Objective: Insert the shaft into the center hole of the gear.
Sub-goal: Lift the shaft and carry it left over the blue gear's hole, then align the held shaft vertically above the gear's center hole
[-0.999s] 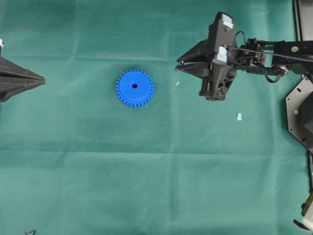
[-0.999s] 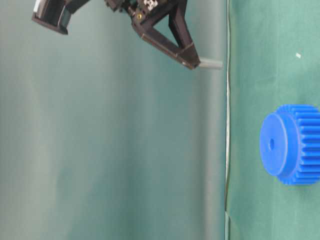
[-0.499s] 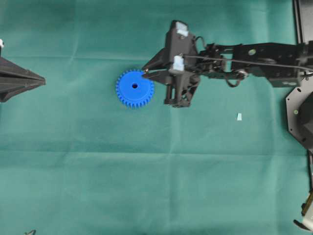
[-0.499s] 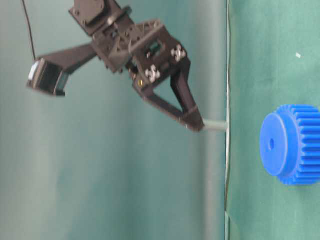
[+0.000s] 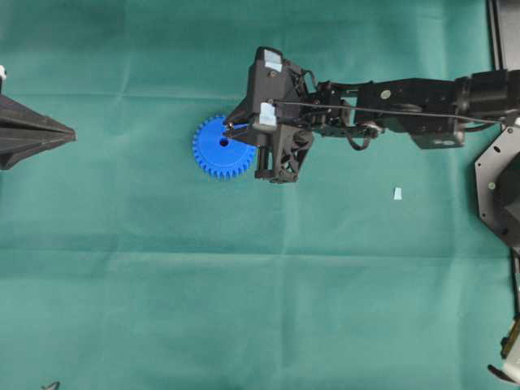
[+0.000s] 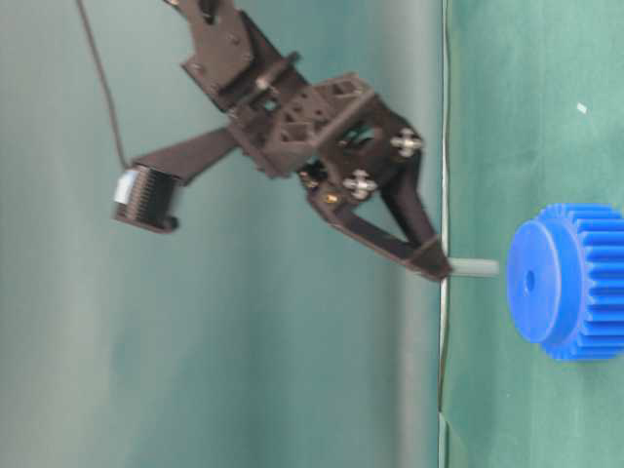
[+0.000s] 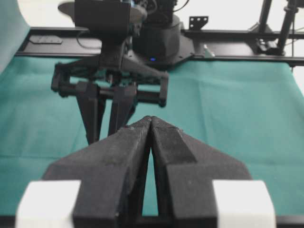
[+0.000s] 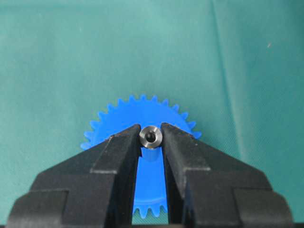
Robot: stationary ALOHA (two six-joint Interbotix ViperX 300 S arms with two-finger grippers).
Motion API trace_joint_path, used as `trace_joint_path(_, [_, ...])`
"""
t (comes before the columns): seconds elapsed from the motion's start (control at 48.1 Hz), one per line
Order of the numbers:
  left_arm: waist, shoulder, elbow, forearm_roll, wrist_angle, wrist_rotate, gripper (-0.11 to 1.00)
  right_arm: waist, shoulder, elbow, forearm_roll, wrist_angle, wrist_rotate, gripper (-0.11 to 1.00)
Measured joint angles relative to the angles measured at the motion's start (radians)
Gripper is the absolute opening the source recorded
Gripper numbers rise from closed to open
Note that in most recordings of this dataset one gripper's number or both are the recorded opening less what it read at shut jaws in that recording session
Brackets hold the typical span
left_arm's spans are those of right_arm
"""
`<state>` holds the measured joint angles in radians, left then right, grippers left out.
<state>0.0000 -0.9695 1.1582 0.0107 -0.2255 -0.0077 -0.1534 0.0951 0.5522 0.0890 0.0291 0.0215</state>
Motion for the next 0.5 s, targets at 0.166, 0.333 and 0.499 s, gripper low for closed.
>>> trace_joint_path(0.166, [0.000,0.000,0.000,0.000,0.000,0.000,0.00,0.000,0.032,0.000,0.002,-0.026,0.002,0.19])
trace_joint_path(0.333, [0.000,0.000,0.000,0.000,0.000,0.000,0.00,0.000,0.046,-0.003,0.005,-0.048,0.002,0.19])
trace_joint_path(0.499, [-0.002,0.000,-0.002,0.000,0.000,0.000,0.00,0.000,0.046,-0.005,0.005,-0.049,0.002,0.19])
